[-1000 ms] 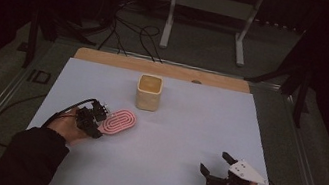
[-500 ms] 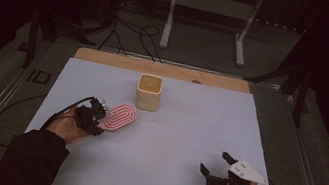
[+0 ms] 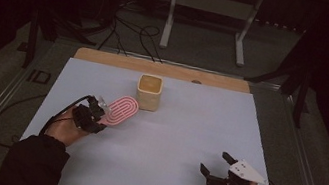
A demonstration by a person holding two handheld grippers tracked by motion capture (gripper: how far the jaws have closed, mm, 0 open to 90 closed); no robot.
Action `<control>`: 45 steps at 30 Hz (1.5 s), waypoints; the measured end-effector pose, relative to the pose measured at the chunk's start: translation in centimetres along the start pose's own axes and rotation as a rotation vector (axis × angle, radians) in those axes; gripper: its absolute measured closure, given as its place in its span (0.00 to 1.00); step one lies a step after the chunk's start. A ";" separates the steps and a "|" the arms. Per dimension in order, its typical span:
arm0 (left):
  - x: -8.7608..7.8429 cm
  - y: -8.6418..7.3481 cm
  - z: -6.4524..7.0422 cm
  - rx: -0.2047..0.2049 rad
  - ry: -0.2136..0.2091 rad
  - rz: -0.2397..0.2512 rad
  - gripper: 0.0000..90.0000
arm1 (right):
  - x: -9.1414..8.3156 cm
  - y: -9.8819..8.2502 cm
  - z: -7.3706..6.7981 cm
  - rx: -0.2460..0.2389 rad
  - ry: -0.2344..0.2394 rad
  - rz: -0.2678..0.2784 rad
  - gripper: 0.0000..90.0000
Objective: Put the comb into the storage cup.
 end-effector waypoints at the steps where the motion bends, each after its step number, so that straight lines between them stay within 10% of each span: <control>1: 0.0 0.0 -0.1 0.000 0.008 0.006 0.78 | 0.0 0.0 0.0 0.000 0.000 0.000 0.09; 19: -2.2 1.3 -1.4 -0.066 0.129 0.149 0.78 | 0.5 -0.5 0.0 0.007 -0.001 -0.023 0.09; 45: -3.8 3.2 0.5 -0.111 0.037 0.331 0.78 | 1.3 0.4 -0.3 0.026 0.008 -0.024 0.09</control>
Point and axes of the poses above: each handheld gripper's, and its own axes: x roughly forward along the jaws, y roughly out of its top, z roughly to its right, the point moved 9 cm from there along x, roughly forward along the jaws, and after that the axes turned 15 degrees about y, right-handed, at the moved point
